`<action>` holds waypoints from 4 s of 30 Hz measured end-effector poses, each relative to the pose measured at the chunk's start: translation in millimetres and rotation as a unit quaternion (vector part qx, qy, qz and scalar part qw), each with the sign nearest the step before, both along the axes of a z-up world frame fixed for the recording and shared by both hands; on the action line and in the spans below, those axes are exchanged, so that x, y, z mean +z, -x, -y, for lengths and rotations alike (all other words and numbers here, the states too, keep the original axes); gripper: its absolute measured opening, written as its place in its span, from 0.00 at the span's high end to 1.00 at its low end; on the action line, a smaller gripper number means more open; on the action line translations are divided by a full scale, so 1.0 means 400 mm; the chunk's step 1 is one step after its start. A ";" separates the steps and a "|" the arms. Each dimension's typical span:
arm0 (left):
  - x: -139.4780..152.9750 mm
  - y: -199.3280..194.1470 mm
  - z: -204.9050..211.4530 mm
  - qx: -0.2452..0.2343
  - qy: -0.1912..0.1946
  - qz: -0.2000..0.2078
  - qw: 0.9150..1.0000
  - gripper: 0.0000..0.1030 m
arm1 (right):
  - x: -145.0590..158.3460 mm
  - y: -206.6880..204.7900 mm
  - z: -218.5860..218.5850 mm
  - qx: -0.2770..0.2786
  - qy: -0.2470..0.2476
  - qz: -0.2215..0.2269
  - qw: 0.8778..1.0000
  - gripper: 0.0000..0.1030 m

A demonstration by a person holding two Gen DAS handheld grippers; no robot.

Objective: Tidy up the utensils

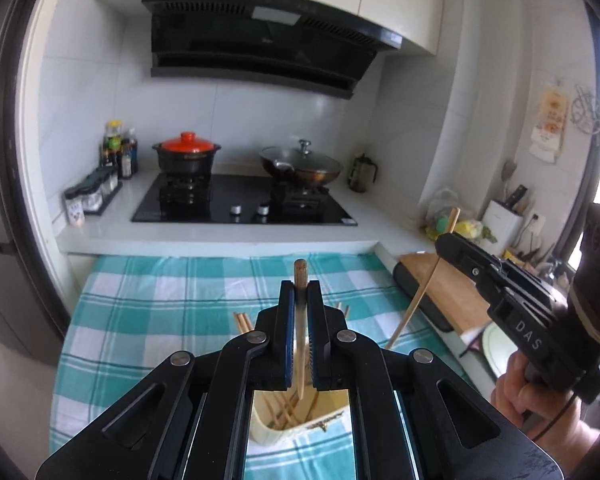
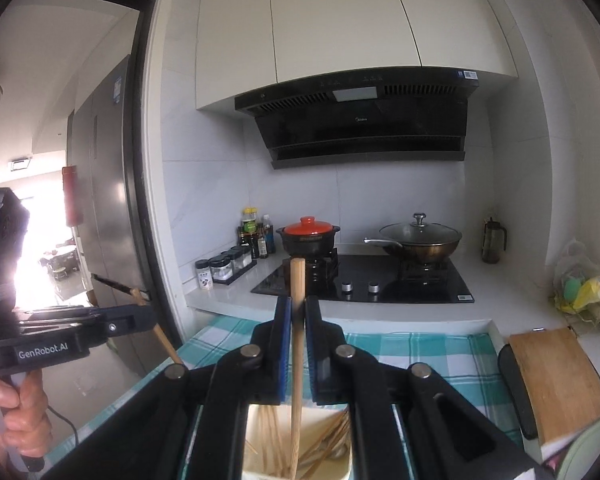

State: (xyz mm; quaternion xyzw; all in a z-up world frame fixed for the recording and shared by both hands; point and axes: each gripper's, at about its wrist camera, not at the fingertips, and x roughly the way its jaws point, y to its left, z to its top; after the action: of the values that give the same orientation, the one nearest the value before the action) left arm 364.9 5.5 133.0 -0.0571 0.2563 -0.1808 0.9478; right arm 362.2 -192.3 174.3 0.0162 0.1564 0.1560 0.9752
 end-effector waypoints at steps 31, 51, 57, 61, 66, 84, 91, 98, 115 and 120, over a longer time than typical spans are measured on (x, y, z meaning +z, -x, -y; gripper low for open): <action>-0.281 -0.204 0.070 0.044 -0.071 -0.088 0.993 0.18 | -0.400 -0.282 0.052 0.010 -0.029 -0.245 0.969 0.48; -0.204 0.150 0.095 0.107 -0.161 0.046 0.980 0.01 | -0.234 0.034 0.055 -0.033 0.042 -0.165 0.985 0.15; -0.215 0.271 0.073 0.090 -0.117 0.020 0.989 0.01 | -0.196 0.194 0.058 -0.057 0.063 -0.140 0.986 0.08; -0.242 0.334 0.072 0.105 -0.126 0.005 0.986 0.01 | -0.184 0.295 0.053 -0.065 0.051 -0.124 0.989 0.08; -0.261 0.396 0.076 0.128 -0.146 -0.003 0.981 0.00 | -0.201 0.365 0.032 -0.058 0.040 -0.137 0.988 0.08; -0.248 0.471 0.017 0.149 -0.107 -0.040 0.982 0.00 | -0.192 0.493 -0.032 -0.065 0.085 -0.155 0.982 0.08; -0.247 0.473 0.012 0.152 -0.107 -0.039 0.982 0.00 | -0.186 0.498 -0.039 -0.065 0.087 -0.151 0.982 0.08; -0.248 0.474 0.010 0.152 -0.105 -0.041 0.982 0.00 | -0.183 0.496 -0.041 -0.065 0.090 -0.151 0.982 0.08; -0.243 0.480 0.014 0.154 -0.111 -0.033 0.981 0.00 | -0.167 0.502 -0.043 -0.067 0.096 -0.146 0.982 0.08; -0.243 0.483 0.013 0.154 -0.111 -0.033 0.981 0.00 | -0.171 0.504 -0.041 -0.069 0.099 -0.148 0.982 0.08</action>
State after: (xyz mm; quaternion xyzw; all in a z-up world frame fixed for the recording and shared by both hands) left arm 171.8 0.1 35.8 0.0036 0.2936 -0.0016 0.9559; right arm 160.7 -175.8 106.0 -0.0464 0.3118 0.0684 0.9466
